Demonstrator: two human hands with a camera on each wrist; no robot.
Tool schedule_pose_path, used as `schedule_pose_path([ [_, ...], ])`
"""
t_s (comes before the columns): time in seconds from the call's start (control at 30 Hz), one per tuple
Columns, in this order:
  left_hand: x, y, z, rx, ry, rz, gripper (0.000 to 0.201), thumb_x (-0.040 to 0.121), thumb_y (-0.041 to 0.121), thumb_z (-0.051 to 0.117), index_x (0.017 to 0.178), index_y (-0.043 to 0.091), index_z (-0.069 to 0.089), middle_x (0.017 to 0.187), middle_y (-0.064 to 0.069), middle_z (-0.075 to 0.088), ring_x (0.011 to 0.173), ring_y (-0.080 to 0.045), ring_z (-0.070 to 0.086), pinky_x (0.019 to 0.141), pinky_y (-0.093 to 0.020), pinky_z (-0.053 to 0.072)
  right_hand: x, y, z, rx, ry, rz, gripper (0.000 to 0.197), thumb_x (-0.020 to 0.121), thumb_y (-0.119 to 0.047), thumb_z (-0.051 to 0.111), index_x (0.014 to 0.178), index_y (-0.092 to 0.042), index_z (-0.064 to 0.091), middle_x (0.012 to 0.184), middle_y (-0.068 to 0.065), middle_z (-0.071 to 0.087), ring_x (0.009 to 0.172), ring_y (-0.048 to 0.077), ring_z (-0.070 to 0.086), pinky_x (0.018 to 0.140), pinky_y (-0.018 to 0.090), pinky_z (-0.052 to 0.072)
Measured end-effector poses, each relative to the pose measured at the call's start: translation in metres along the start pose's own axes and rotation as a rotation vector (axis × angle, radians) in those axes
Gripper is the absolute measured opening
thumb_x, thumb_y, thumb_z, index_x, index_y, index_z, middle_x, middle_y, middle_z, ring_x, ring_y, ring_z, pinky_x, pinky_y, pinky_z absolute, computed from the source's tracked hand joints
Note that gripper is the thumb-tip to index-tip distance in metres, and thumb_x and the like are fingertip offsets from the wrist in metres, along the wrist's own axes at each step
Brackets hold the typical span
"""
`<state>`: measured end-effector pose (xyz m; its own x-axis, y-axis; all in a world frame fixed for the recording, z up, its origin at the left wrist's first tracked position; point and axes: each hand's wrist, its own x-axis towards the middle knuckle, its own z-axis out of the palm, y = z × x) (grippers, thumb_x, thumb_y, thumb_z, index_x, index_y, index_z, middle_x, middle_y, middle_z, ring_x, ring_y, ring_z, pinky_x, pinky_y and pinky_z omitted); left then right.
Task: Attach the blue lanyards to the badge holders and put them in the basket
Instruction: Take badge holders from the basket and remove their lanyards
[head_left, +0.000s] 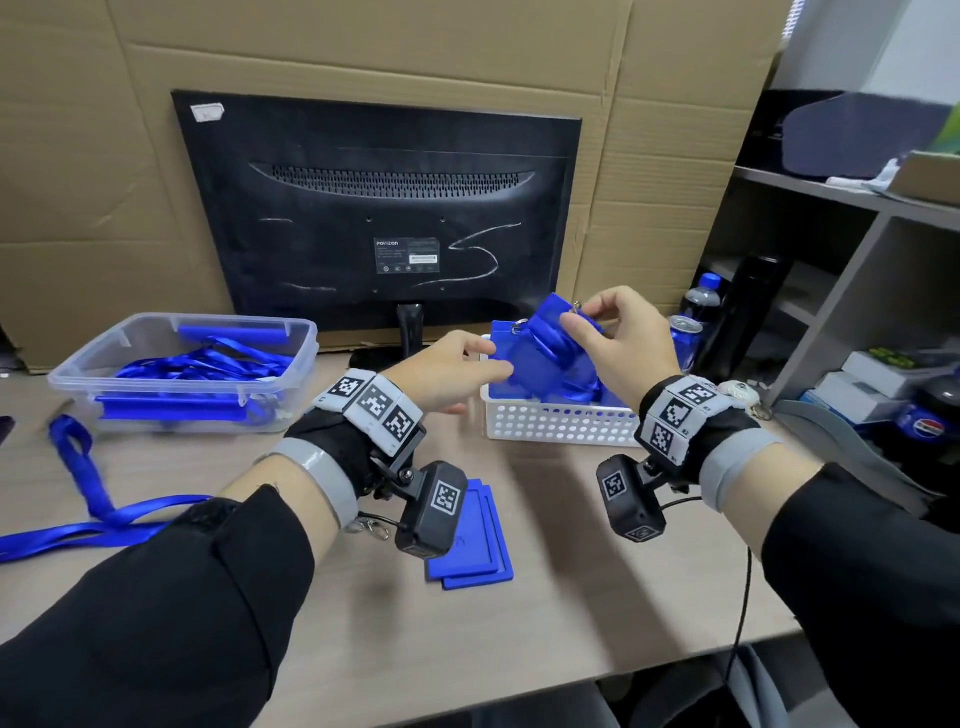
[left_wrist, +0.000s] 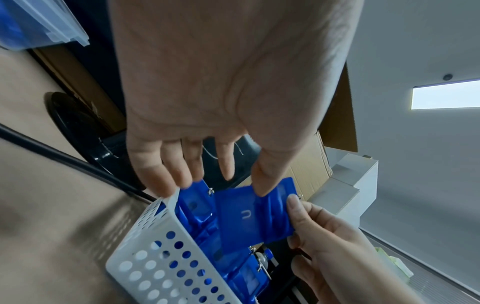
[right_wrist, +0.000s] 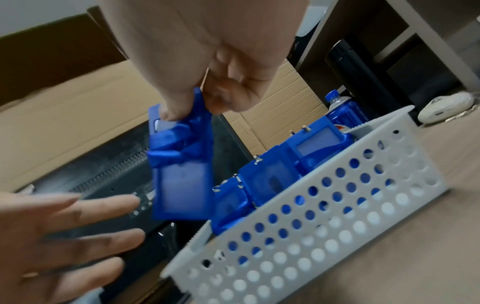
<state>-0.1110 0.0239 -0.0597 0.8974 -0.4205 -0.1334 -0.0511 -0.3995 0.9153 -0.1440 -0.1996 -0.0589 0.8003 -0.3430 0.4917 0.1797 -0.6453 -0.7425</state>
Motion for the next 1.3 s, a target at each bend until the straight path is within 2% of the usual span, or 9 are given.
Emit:
schedule_pose_path([
  [0.1,-0.018,0.01,-0.008,-0.058,-0.032,0.058,0.033,0.1,0.053,0.061,0.127,0.034,0.062,0.118,0.014,0.072,0.097,0.003,0.069,0.075,-0.025,0.056,-0.006,-0.023,0.005,0.087,-0.103,-0.035,0.02,0.09,-0.033,0.082,0.088,-0.026,0.064,0.089,-0.007,0.071,0.066,0.009,0.059,0.062,0.027,0.051],
  [0.23,-0.04,0.014,-0.019,-0.042,-0.082,0.056,0.034,0.107,0.049,0.051,0.123,0.025,0.068,0.115,0.001,0.077,0.092,-0.012,0.073,0.072,-0.033,0.059,-0.02,-0.047,0.015,0.202,-0.261,-0.056,0.024,0.092,-0.023,0.081,0.094,-0.021,0.057,0.094,0.013,0.07,0.056,0.016,0.063,0.049,0.035,0.057],
  [0.37,-0.053,0.009,-0.031,-0.038,-0.012,0.05,0.029,0.109,0.037,0.053,0.126,0.018,0.067,0.104,-0.001,0.074,0.083,-0.014,0.072,0.055,-0.031,0.06,-0.034,-0.063,0.022,0.158,-0.348,-0.105,0.024,0.087,-0.029,0.086,0.092,-0.018,0.066,0.1,0.001,0.074,0.061,0.025,0.074,0.06,0.039,0.063],
  [0.53,-0.061,0.002,-0.045,-0.039,0.034,0.0,0.023,0.108,0.026,0.051,0.128,0.022,0.063,0.115,-0.005,0.07,0.089,-0.02,0.072,0.058,-0.039,0.065,-0.032,-0.071,0.034,-0.067,-0.406,-0.145,0.015,0.081,-0.03,0.089,0.073,-0.023,0.08,0.111,-0.013,0.073,0.073,0.017,0.077,0.084,0.038,0.062],
  [0.63,-0.065,-0.005,-0.051,-0.076,0.057,-0.04,0.023,0.108,0.026,0.052,0.128,0.024,0.063,0.114,-0.004,0.07,0.09,-0.02,0.071,0.059,-0.04,0.065,-0.03,-0.075,0.043,-0.1,-0.416,-0.163,0.019,0.089,-0.022,0.082,0.071,-0.016,0.076,0.104,-0.01,0.074,0.076,0.019,0.077,0.082,0.048,0.063],
  [0.87,-0.065,-0.016,-0.057,-0.091,0.072,-0.045,0.02,0.106,0.023,0.054,0.124,0.024,0.064,0.114,-0.004,0.068,0.095,-0.024,0.071,0.062,-0.049,0.066,-0.038,-0.089,0.057,-0.218,-0.459,-0.238,0.008,0.079,-0.015,0.079,0.075,-0.022,0.08,0.104,-0.013,0.071,0.068,-0.021,0.058,0.068,0.003,0.041],
  [1.03,-0.062,-0.027,-0.066,-0.153,0.066,-0.07,0.023,0.108,0.025,0.052,0.129,0.023,0.06,0.123,-0.005,0.068,0.101,-0.025,0.071,0.069,-0.05,0.066,-0.038,-0.085,0.063,-0.173,-0.319,-0.072,0.012,0.082,-0.017,0.072,0.07,-0.019,0.074,0.08,-0.008,0.077,0.065,0.004,0.066,0.059,0.012,0.047],
  [1.13,-0.06,-0.036,-0.074,-0.178,0.04,-0.029,0.023,0.109,0.029,0.053,0.13,0.023,0.058,0.124,-0.001,0.066,0.1,-0.022,0.071,0.068,-0.046,0.064,-0.038,-0.074,0.063,-0.036,-0.303,0.111,0.016,0.084,-0.01,0.063,0.069,-0.009,0.071,0.063,-0.001,0.075,0.074,0.021,0.078,0.071,0.026,0.06],
  [1.3,-0.058,-0.044,-0.081,0.118,0.022,0.061,0.02,0.097,0.032,0.073,0.115,0.027,0.066,0.091,-0.006,0.075,0.071,-0.015,0.065,0.063,-0.028,0.053,-0.038,-0.067,0.069,0.446,-0.285,0.323,0.014,0.101,-0.001,0.044,0.102,-0.002,0.058,0.091,0.015,0.078,0.08,0.023,0.078,0.08,0.035,0.065],
])
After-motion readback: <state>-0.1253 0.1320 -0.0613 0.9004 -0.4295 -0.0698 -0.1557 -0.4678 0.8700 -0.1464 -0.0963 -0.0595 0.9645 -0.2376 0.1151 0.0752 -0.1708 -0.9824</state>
